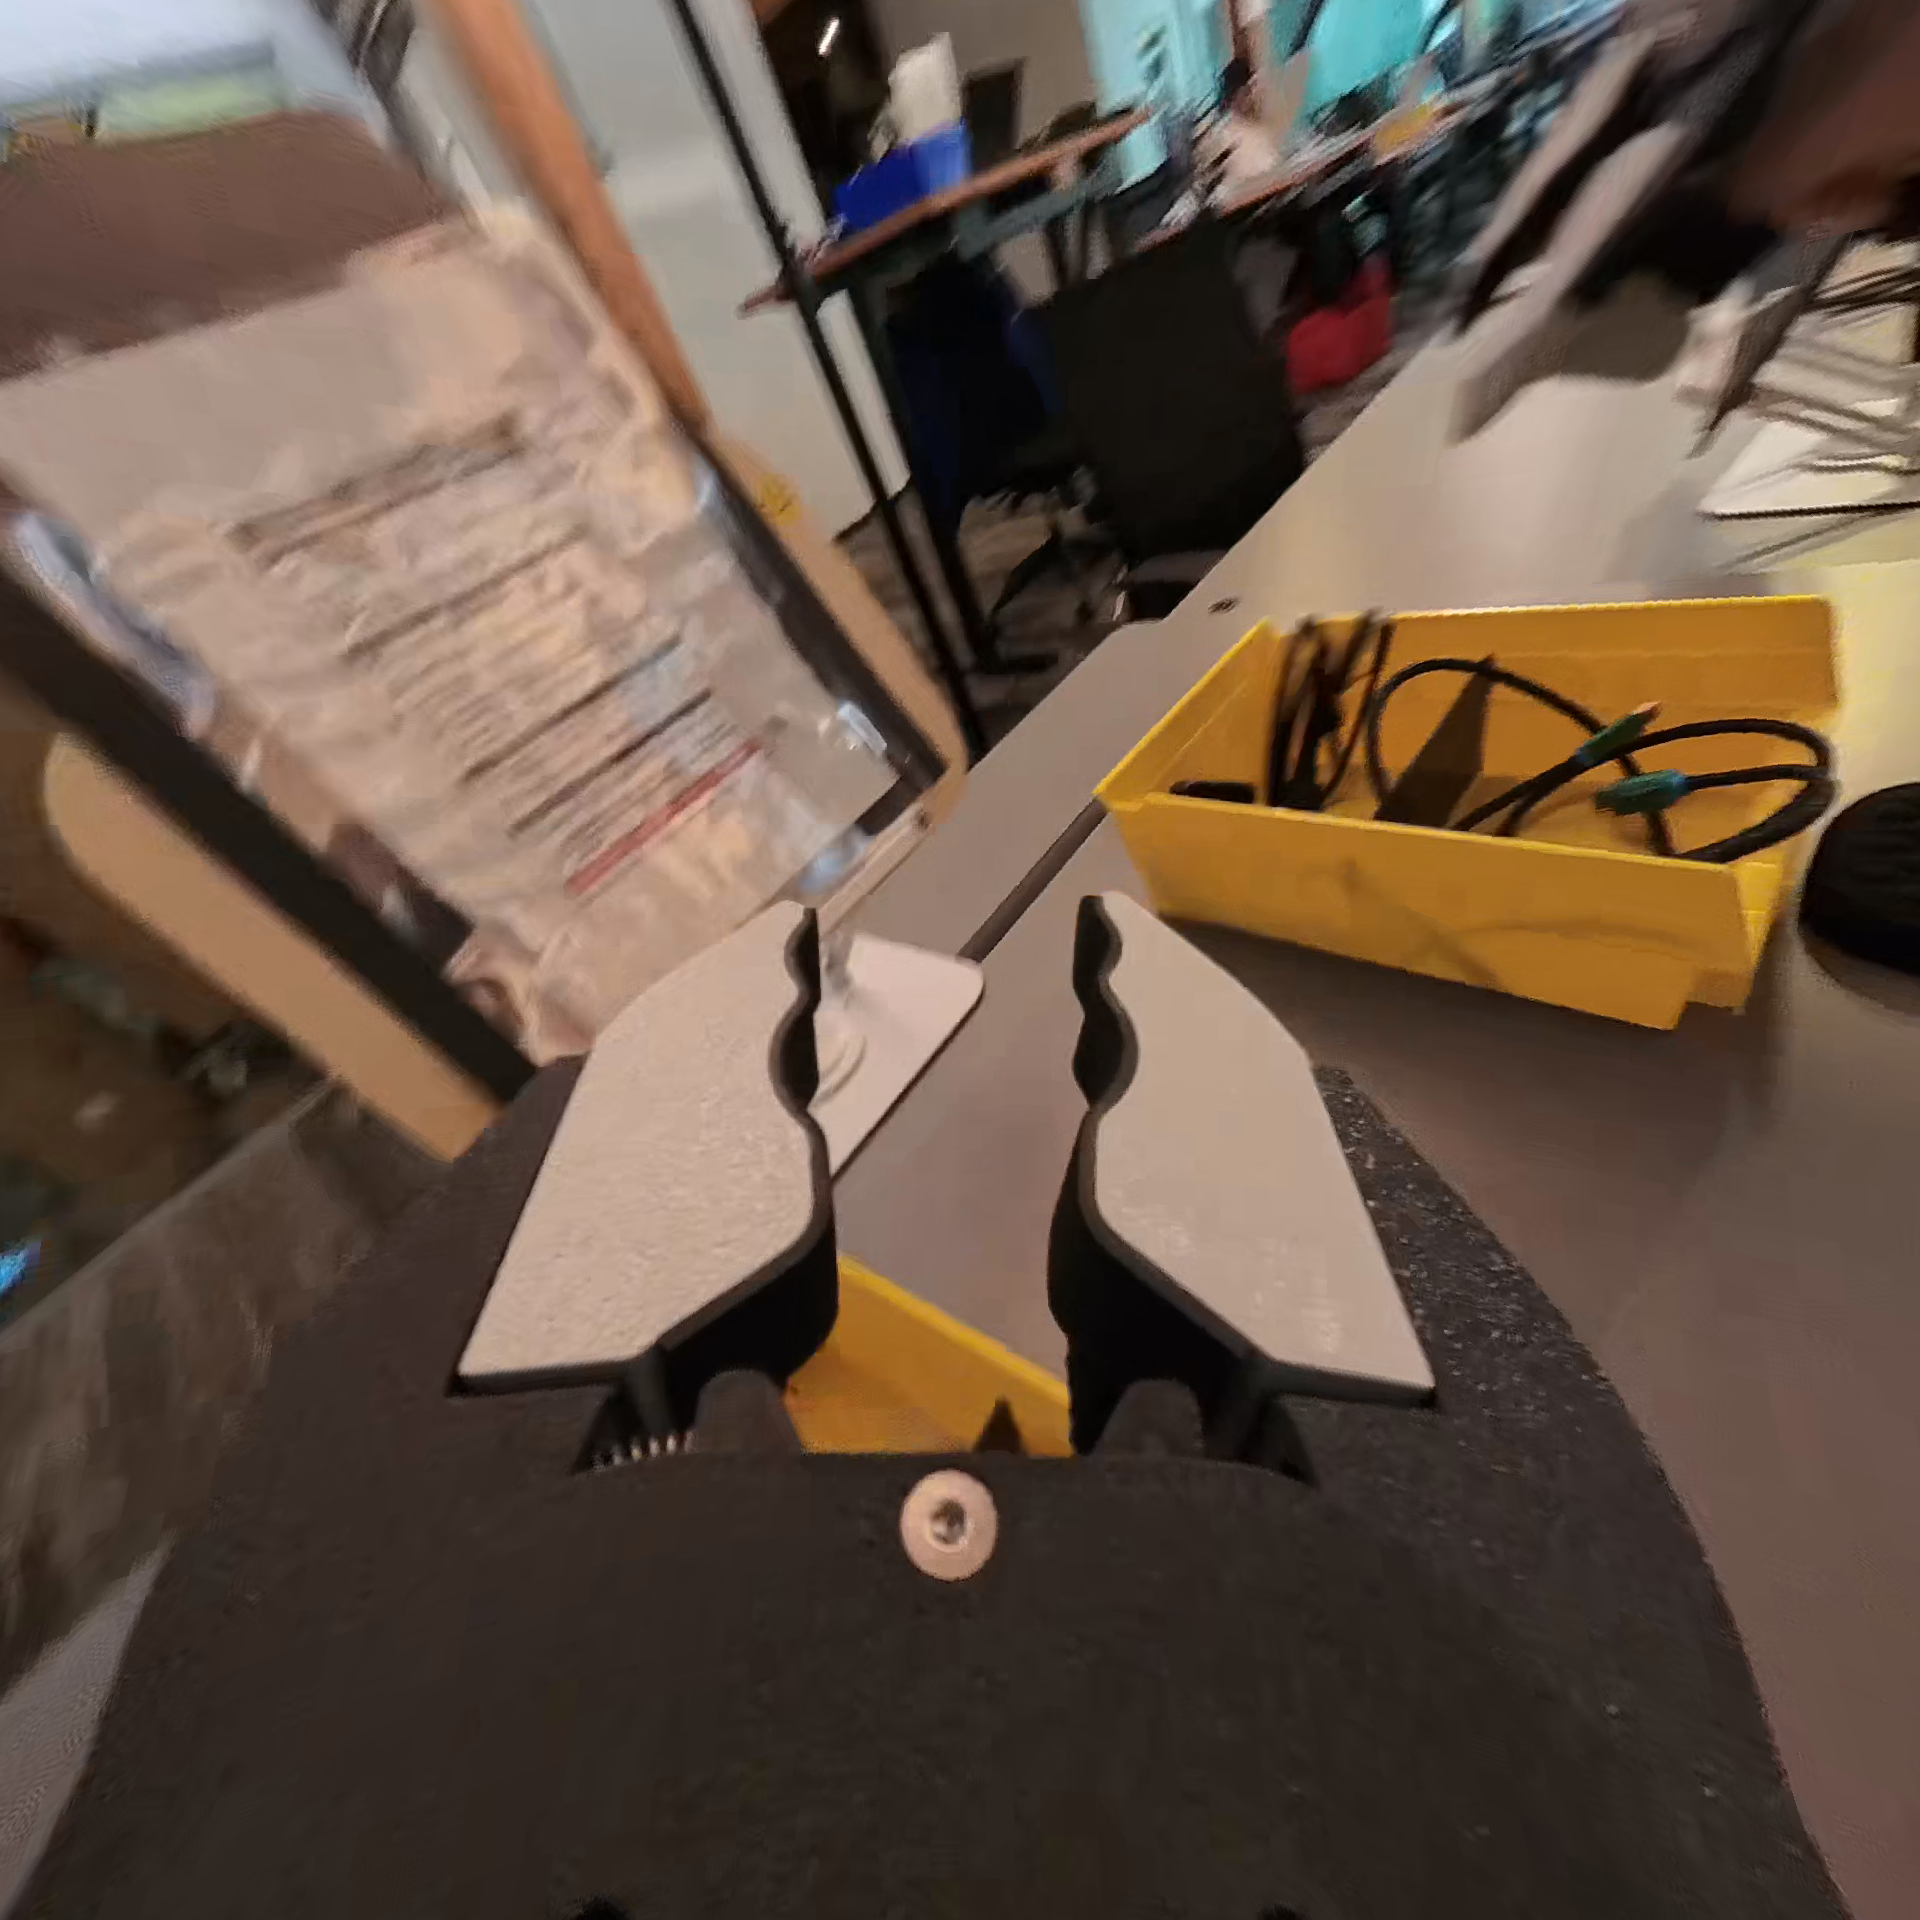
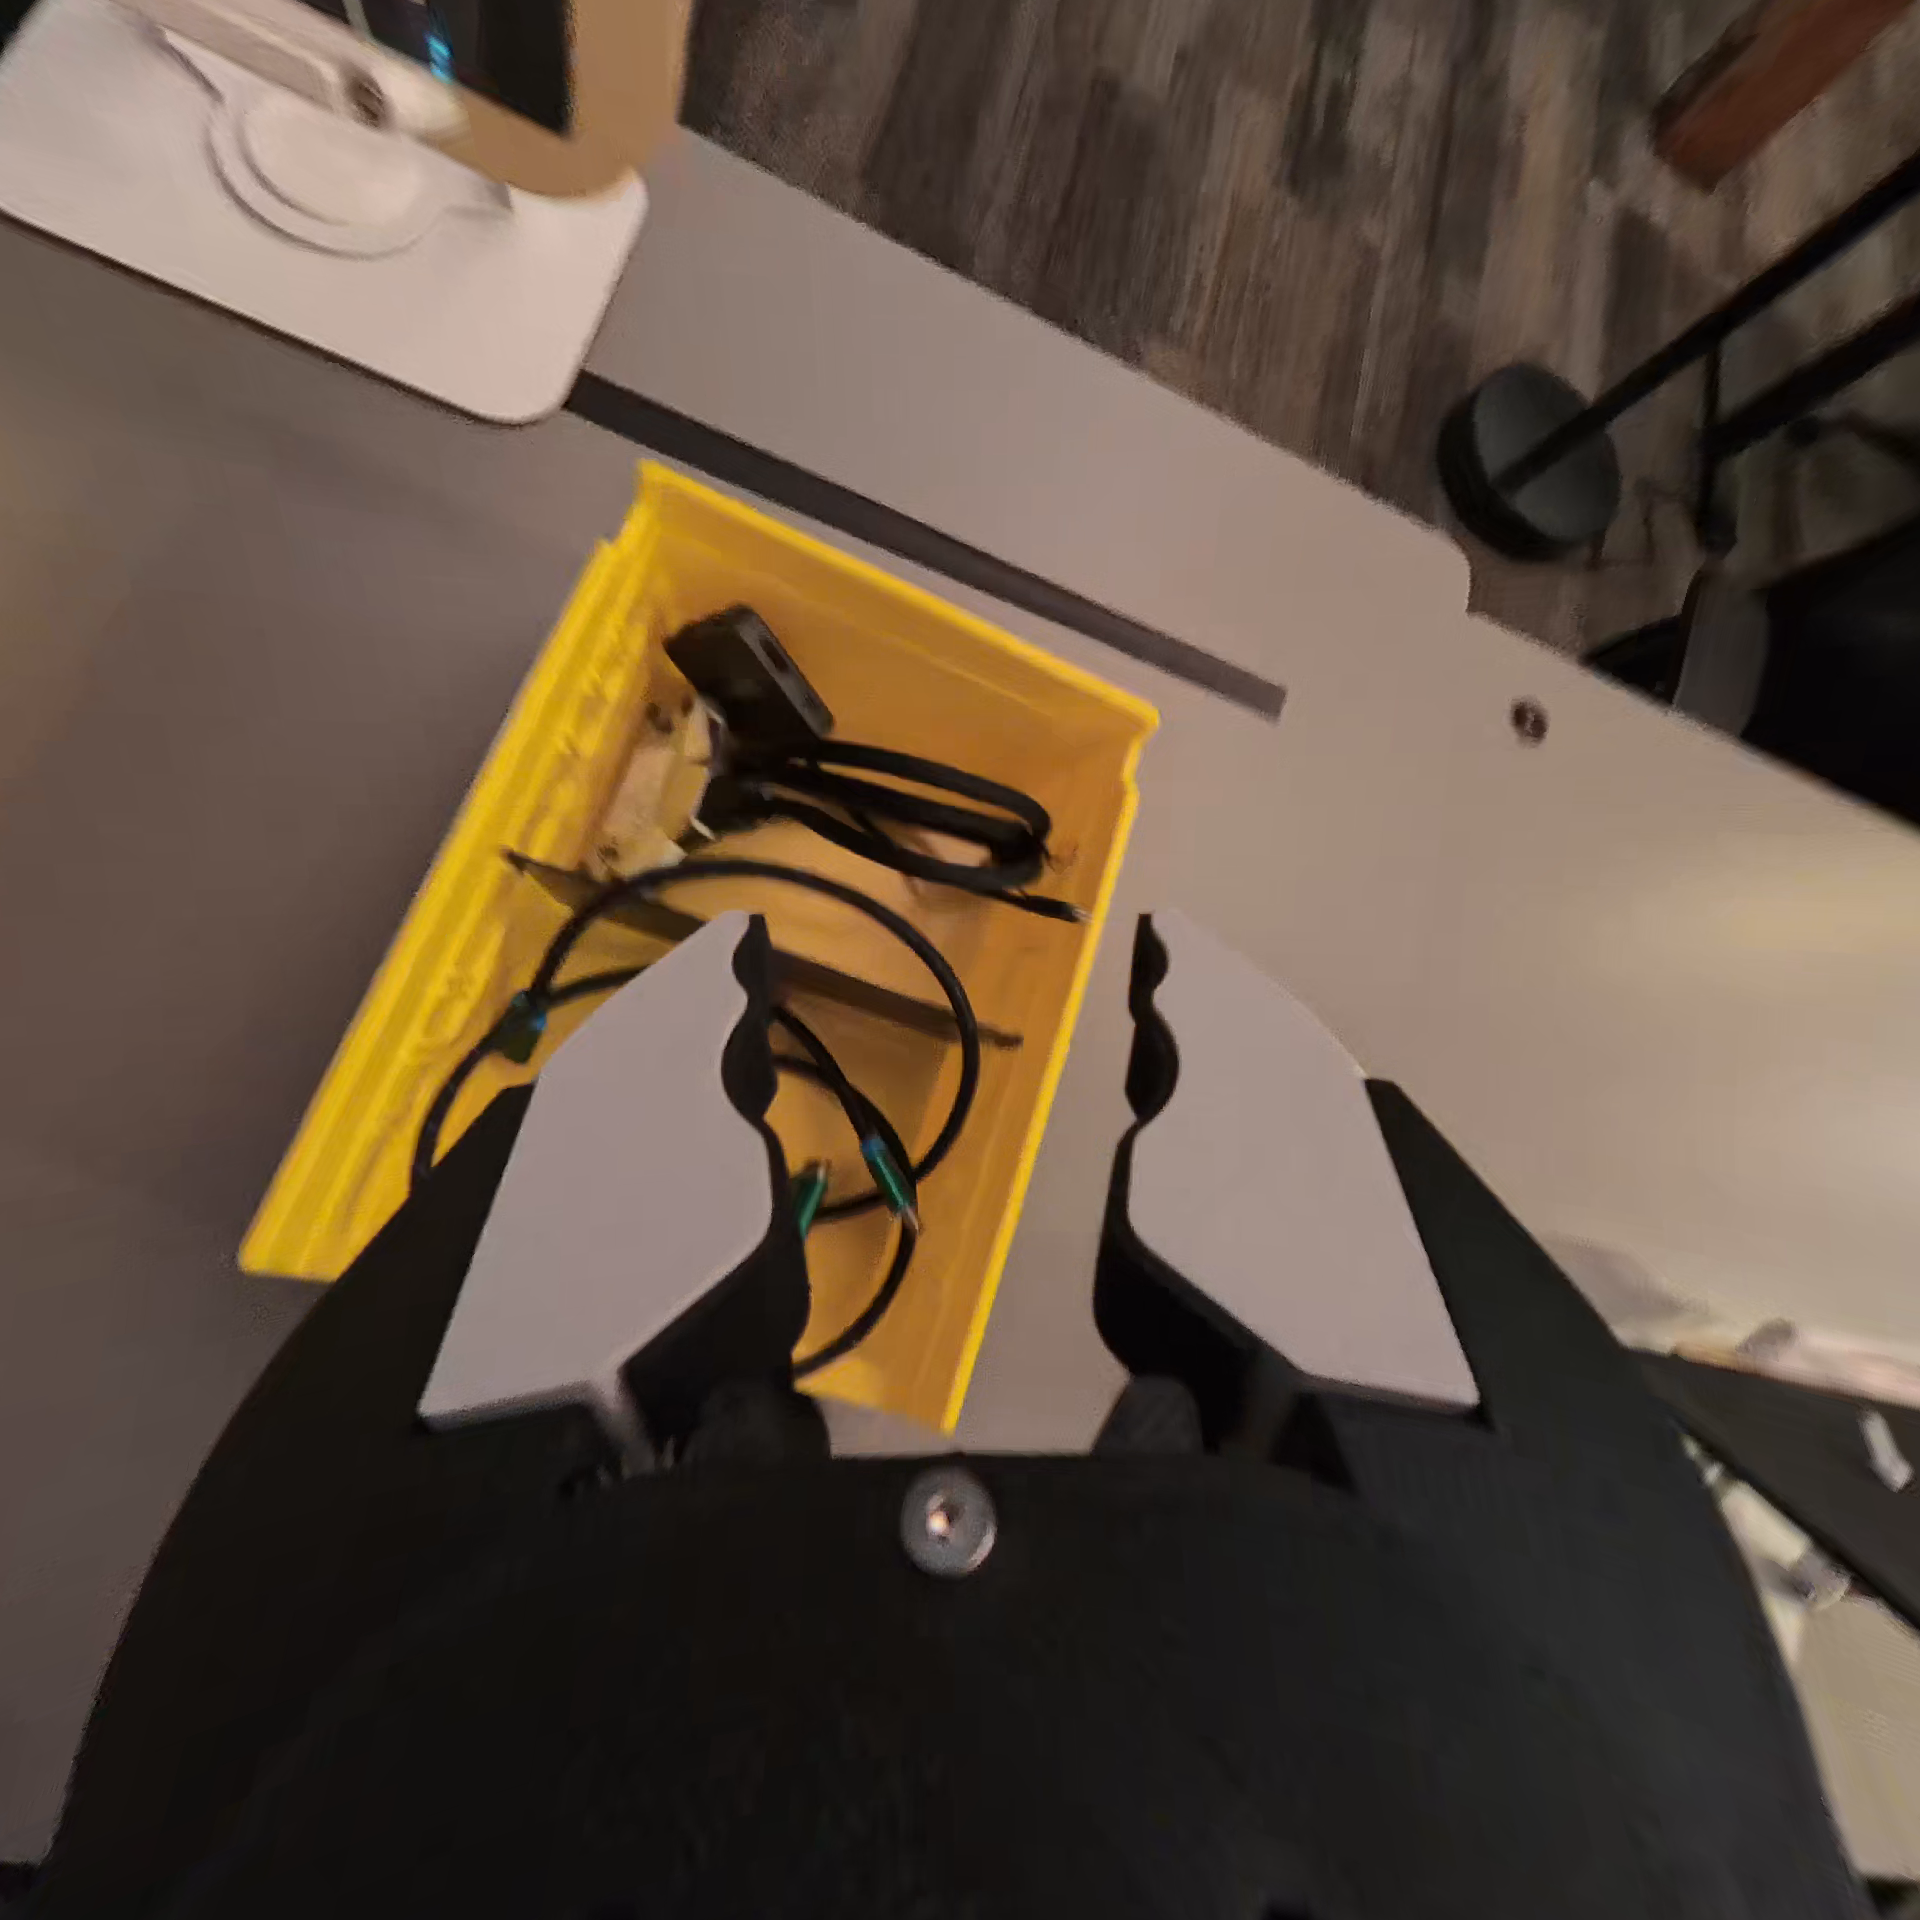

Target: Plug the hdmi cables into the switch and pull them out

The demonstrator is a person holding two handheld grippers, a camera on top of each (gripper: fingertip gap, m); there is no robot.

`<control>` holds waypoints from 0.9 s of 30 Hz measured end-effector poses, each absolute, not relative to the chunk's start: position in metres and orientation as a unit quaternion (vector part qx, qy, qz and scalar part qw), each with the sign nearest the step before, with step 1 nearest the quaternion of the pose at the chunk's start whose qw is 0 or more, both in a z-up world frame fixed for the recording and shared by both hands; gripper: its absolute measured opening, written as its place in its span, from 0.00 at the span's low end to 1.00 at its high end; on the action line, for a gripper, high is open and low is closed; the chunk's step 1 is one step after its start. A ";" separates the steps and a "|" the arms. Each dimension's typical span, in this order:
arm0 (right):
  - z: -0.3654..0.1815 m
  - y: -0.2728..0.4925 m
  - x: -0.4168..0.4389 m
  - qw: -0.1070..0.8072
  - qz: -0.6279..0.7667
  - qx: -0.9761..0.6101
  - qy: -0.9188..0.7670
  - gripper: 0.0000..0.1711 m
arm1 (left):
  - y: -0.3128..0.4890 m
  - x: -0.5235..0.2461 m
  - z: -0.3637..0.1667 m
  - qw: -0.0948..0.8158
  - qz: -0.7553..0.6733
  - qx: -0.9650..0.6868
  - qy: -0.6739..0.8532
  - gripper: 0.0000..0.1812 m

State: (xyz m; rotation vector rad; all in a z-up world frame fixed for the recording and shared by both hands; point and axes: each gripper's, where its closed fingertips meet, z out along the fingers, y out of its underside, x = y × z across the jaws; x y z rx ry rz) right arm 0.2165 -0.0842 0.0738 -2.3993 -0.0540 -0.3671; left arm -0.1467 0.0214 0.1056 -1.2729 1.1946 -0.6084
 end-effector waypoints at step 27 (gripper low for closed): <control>-0.109 -0.125 0.272 0.104 0.092 -0.987 0.080 0.08 | 0.112 -0.372 -0.072 0.171 0.010 -0.953 0.248 0.32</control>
